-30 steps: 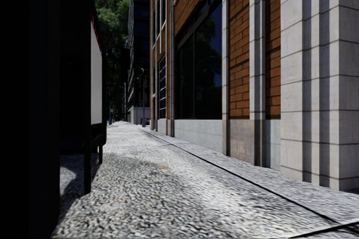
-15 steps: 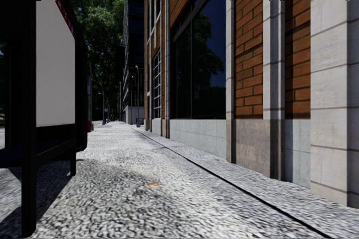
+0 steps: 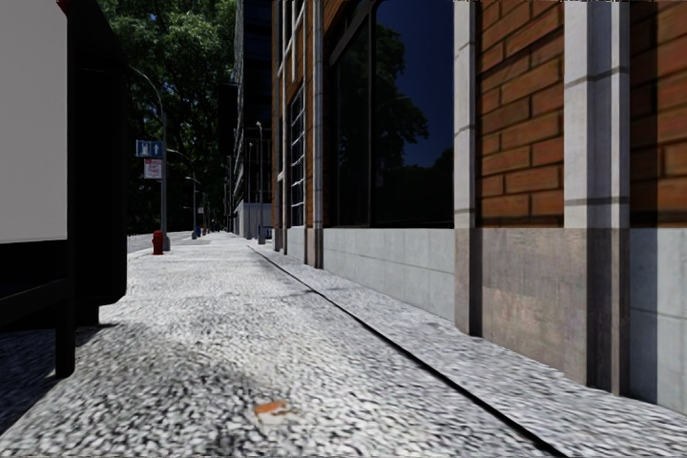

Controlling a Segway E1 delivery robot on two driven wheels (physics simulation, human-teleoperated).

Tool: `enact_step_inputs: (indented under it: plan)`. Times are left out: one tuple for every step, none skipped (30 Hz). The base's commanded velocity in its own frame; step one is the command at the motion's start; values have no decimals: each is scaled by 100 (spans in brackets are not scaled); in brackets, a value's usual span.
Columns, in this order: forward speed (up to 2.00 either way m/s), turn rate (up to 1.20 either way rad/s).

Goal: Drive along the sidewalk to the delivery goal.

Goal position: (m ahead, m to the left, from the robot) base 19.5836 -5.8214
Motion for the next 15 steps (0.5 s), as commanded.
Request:
enact_step_inputs:
  plan:
    - [148,0]
    - [148,0]
    - [148,0]
    - [148,0]
    - [148,0]
    - [149,0]
    - [149,0]
    - [149,0]
    - [149,0]
    - [149,0]
    - [149,0]
    - [149,0]
    - [149,10]
    - [149,32]
    - [149,32]
